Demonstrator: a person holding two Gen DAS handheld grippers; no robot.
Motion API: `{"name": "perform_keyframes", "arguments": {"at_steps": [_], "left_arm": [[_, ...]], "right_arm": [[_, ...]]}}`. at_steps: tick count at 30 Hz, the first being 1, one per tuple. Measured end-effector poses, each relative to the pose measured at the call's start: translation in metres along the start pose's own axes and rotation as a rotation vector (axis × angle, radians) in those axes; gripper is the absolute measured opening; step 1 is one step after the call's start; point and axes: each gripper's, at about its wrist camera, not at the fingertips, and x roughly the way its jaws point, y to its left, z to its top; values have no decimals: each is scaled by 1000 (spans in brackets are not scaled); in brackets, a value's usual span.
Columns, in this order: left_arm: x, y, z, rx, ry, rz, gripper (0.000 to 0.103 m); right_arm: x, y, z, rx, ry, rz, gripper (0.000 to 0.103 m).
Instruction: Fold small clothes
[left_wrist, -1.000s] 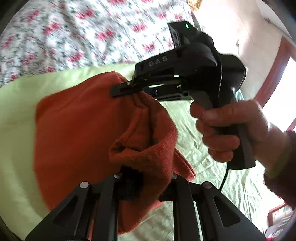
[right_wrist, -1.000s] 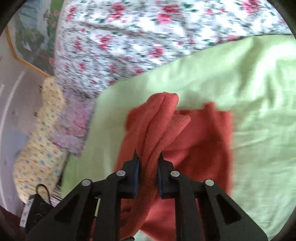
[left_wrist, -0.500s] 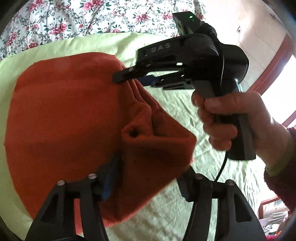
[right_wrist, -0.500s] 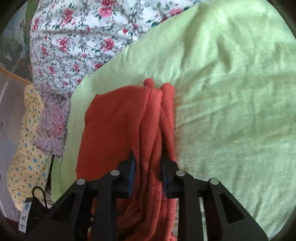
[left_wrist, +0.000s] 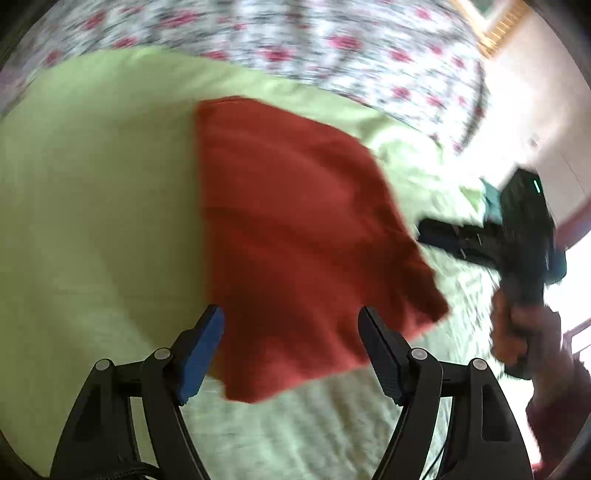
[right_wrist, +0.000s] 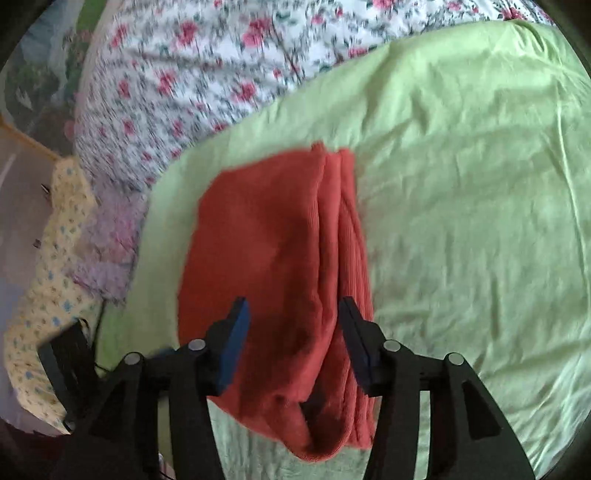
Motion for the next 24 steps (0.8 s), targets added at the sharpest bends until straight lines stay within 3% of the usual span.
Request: {"name": "perform_keyframes", "arguments": {"at_steps": [4, 7, 8, 9, 10, 14, 16, 19, 24], "left_arm": [[4, 29, 15, -86, 3, 10, 75], [10, 36, 17, -116, 15, 4, 75], [12, 40, 20, -128, 15, 1, 75], [13, 42, 22, -140, 15, -11, 75], [17, 38, 26, -143, 18, -20, 75], [26, 36, 36, -138, 28, -20, 76], [30, 37, 38, -148, 33, -28, 76], [38, 38, 40, -164, 53, -38, 76], [49, 38, 44, -177, 76, -52, 76]], "right_arm": [[25, -3, -3, 22, 42, -57, 52], [32, -9, 0, 61, 35, -38, 52], [33, -12, 2, 93, 27, -10, 47], [31, -15, 4, 116, 21, 15, 21], [29, -16, 7, 136, 19, 42, 8], [-12, 8, 13, 100, -99, 128, 9], [-24, 8, 12, 78, -135, 102, 9], [-4, -16, 6, 115, -79, 29, 8], [18, -49, -9, 191, -46, 31, 8]]}}
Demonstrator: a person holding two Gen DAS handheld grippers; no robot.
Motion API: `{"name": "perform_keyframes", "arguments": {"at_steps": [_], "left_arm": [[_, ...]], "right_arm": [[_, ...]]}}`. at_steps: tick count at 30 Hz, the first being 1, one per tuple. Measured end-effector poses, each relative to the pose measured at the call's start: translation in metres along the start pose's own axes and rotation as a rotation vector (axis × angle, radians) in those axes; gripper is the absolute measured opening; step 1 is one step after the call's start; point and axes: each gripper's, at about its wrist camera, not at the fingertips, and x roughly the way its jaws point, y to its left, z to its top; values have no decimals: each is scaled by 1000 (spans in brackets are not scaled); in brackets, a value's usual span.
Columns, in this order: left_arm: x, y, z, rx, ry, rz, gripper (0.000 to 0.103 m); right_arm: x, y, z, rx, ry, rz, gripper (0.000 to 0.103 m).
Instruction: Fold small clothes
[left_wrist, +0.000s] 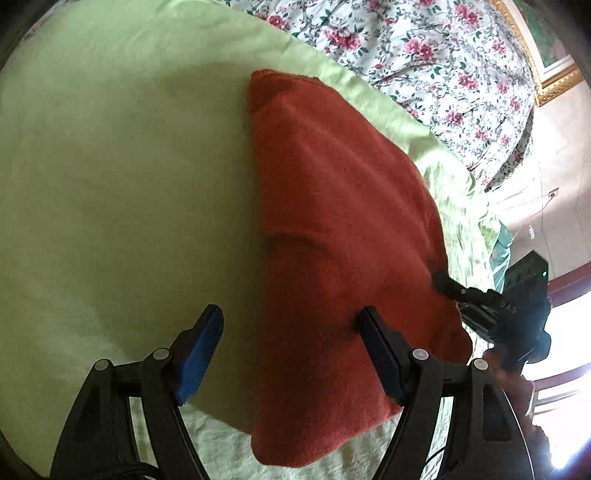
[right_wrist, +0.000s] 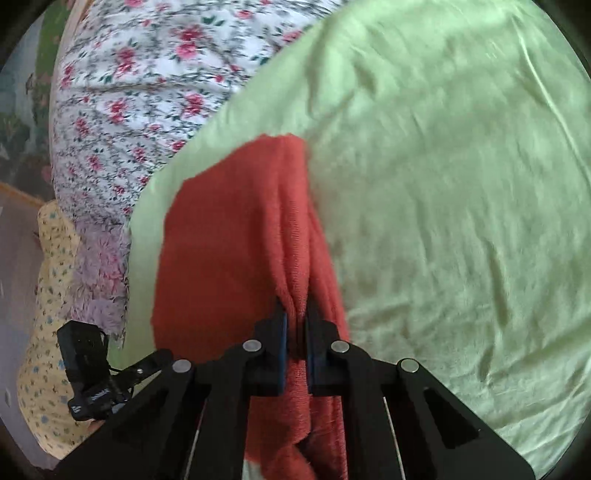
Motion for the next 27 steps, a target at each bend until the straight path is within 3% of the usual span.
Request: {"name": "perform_keyframes", "arguments": {"at_steps": [11, 19, 20, 21, 23, 24, 27], "left_arm": [[29, 2, 50, -48, 7, -49, 76], [55, 16, 106, -124, 9, -138, 76], [59, 18, 114, -125, 8, -164, 70], [63, 18, 123, -125, 6, -193, 50], [69, 18, 140, -118, 16, -205, 27], [67, 14, 146, -93, 4, -195, 23], [50, -22, 149, 131, -78, -136, 21]], "right_arm": [[4, -1, 4, 13, 14, 11, 13], [3, 16, -2, -92, 12, -57, 15], [7, 16, -4, -100, 20, -63, 15], [8, 15, -4, -101, 22, -62, 15], [9, 13, -3, -94, 21, -52, 15], [9, 11, -3, -91, 20, -46, 14], [4, 8, -2, -94, -1, -27, 14]]}}
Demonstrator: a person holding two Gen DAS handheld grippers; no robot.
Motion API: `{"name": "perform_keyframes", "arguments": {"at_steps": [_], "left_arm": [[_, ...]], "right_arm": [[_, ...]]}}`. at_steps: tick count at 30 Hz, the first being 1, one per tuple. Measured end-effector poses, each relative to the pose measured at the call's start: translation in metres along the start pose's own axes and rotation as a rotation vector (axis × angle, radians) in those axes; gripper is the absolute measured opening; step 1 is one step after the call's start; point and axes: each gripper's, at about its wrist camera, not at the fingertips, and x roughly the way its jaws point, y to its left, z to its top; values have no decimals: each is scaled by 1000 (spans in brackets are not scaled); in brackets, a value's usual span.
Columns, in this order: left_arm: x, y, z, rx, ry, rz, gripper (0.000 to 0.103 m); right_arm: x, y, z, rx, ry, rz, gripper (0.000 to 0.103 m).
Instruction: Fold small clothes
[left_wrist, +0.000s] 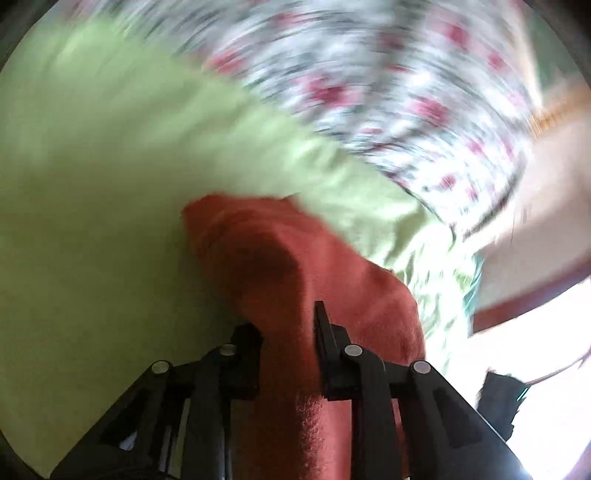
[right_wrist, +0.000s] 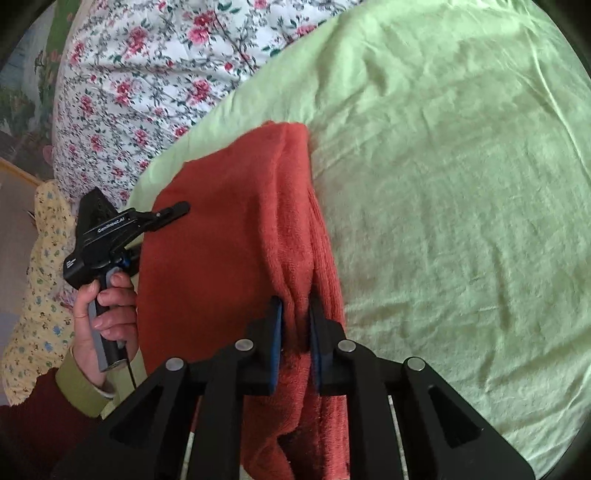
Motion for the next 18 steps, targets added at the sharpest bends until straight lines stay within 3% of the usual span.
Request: {"name": "perform_keyframes", "arguments": {"at_steps": [2, 4, 6, 9, 15, 16, 17, 18], "left_arm": [[2, -13, -2, 105, -14, 72, 21], [16, -4, -3, 99, 23, 150, 22], [20, 13, -2, 45, 35, 151, 37], [6, 25, 2, -8, 3, 167, 50], [-35, 34, -4, -48, -55, 193, 54], [-42, 35, -8, -65, -54, 188, 55], [-49, 34, -16, -78, -54, 177, 59], [-55, 33, -23, -96, -48, 160, 66]], "right_arm": [[1, -3, 1, 1, -3, -7, 14], [4, -8, 1, 18, 1, -4, 14], [5, -8, 2, 30, -1, 1, 14], [4, -2, 4, 23, 2, -23, 14], [-5, -1, 4, 45, -4, -40, 19], [-7, -1, 4, 51, -9, -42, 20], [-10, 0, 4, 58, -16, -49, 28], [-12, 1, 3, 64, -23, -56, 43]]}}
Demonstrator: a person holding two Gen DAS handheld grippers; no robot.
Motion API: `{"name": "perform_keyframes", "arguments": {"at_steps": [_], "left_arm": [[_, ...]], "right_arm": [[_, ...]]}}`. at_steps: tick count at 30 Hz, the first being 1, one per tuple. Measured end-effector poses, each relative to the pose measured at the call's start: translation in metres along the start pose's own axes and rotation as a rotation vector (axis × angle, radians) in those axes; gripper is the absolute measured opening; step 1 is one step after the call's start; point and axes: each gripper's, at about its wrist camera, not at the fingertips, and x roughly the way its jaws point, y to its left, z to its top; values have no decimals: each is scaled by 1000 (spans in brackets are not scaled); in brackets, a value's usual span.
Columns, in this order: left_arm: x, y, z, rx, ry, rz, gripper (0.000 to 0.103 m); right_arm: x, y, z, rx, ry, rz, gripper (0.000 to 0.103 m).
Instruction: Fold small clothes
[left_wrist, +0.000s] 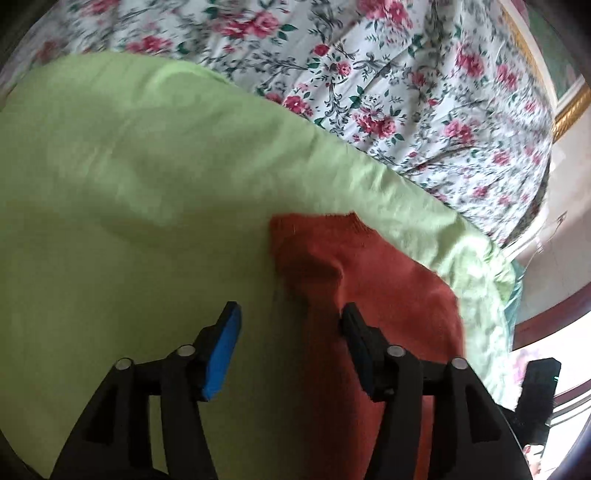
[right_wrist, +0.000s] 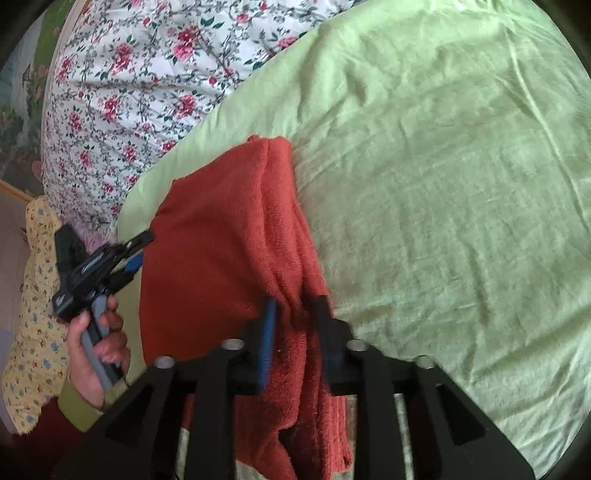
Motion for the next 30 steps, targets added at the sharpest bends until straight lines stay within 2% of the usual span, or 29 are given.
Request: {"name": "perform_keyframes", "arguments": {"at_steps": [2, 3, 6, 9, 13, 14, 15, 16, 17, 18, 21, 25, 30], "left_arm": [[-8, 4, -20, -33, 42, -39, 75], [-8, 1, -32, -41, 67, -55, 77], [0, -4, -62, -51, 144, -76, 82], [17, -14, -82, -56, 198, -94, 85], [22, -26, -88, 8, 179, -44, 84], [24, -27, -87, 12, 178, -44, 81], [24, -27, -88, 19, 177, -54, 64], [26, -26, -86, 15, 192, -110, 48], [27, -21, -88, -7, 214, -158, 34], [27, -19, -88, -29, 217, -171, 31], [13, -20, -88, -23, 195, -206, 24], [-24, -14, -90, -48, 138, -248, 22], [-83, 20, -96, -89, 63, -247, 22]], "right_arm": [[-5, 1, -2, 4, -16, 16, 62], [-8, 2, -3, -3, -25, 34, 64], [-2, 7, -3, -43, 7, 55, 64], [15, 6, 0, -76, 69, 29, 64], [37, 1, 8, -63, 122, 85, 64], [44, 0, 10, -59, 135, 112, 64], [48, 1, 11, -56, 142, 122, 64], [51, 1, 12, -54, 147, 132, 62], [55, 3, 12, -53, 161, 144, 49], [59, 3, 12, -43, 179, 158, 37], [55, 8, 5, -24, 166, 170, 29], [40, 28, -3, -6, 139, 232, 26], [35, 71, -24, -57, 150, 308, 25]]}}
